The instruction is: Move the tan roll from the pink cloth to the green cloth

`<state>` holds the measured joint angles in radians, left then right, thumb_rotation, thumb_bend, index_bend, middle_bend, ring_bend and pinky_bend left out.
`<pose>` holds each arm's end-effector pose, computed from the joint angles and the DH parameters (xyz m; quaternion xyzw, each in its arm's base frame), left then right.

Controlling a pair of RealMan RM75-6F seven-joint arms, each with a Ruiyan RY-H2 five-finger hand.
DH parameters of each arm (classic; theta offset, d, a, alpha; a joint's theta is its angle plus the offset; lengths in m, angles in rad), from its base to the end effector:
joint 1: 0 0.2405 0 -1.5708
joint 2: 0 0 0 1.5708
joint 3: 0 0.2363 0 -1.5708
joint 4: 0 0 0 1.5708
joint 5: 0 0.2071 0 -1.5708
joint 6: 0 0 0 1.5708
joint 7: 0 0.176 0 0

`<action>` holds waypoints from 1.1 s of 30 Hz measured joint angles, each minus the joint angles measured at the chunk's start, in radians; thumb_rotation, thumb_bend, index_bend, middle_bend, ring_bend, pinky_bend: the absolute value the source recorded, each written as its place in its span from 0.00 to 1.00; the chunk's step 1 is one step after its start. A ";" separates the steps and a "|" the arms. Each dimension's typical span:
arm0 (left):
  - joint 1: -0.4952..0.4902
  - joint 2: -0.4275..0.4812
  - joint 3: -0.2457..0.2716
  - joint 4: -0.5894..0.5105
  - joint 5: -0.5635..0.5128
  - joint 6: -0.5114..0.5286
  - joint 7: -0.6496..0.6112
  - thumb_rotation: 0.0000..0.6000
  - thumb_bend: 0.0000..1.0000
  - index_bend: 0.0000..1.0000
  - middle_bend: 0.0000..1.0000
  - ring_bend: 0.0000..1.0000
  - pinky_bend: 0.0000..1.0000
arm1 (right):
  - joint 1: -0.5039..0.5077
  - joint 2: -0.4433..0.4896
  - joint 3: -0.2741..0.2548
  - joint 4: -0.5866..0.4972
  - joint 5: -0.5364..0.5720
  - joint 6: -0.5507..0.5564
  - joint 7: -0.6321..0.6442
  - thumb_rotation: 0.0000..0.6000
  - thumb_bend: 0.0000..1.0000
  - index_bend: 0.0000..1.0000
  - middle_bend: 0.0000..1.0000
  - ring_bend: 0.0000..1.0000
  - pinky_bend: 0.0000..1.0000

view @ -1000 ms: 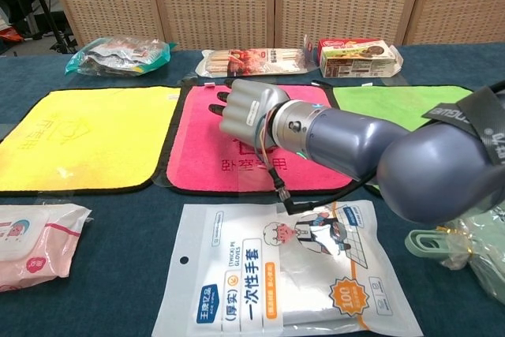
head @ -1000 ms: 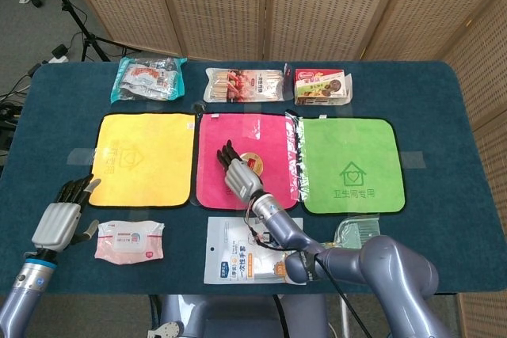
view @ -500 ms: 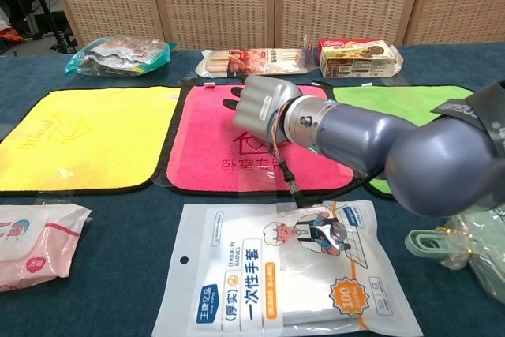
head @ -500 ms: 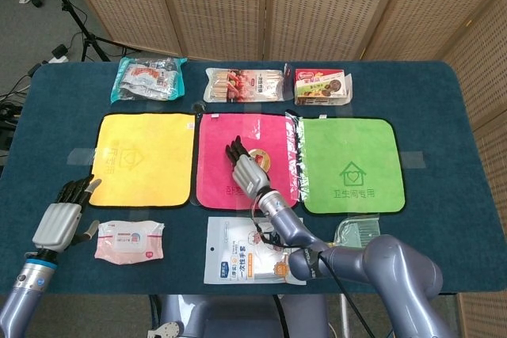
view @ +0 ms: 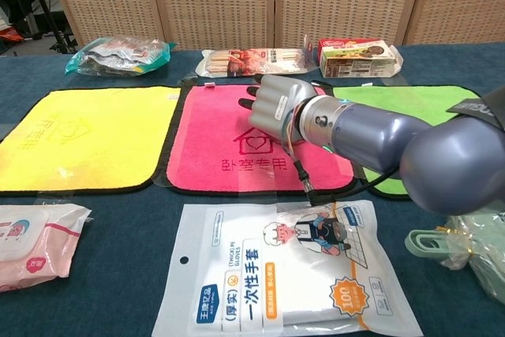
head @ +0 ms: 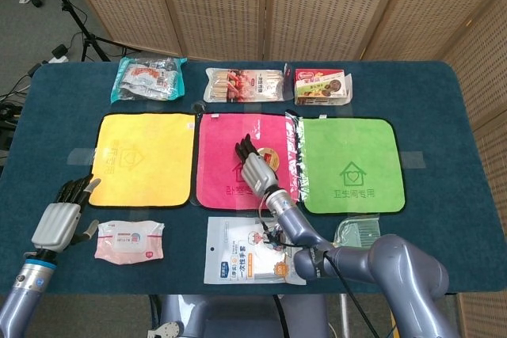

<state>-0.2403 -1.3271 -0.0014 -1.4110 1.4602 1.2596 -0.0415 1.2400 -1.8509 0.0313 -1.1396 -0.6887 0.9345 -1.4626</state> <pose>-0.2990 0.2451 0.0650 -0.6533 -0.4391 -0.3519 0.5066 -0.0323 -0.3937 -0.1137 0.8516 0.1186 0.0834 0.5038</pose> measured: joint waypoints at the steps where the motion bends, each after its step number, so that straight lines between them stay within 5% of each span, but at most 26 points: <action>1: 0.000 0.000 0.000 0.000 0.000 0.000 0.000 1.00 0.38 0.08 0.00 0.00 0.00 | -0.001 0.001 -0.001 -0.001 0.001 0.001 0.000 1.00 0.49 0.23 0.00 0.00 0.05; 33: 0.000 0.001 -0.002 -0.007 -0.007 -0.002 0.007 1.00 0.39 0.08 0.00 0.00 0.00 | -0.070 0.089 -0.033 -0.059 0.045 0.054 -0.012 1.00 0.50 0.23 0.00 0.00 0.05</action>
<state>-0.2400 -1.3263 -0.0036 -1.4179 1.4536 1.2576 -0.0341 1.1701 -1.7622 -0.0019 -1.1983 -0.6433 0.9886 -1.4742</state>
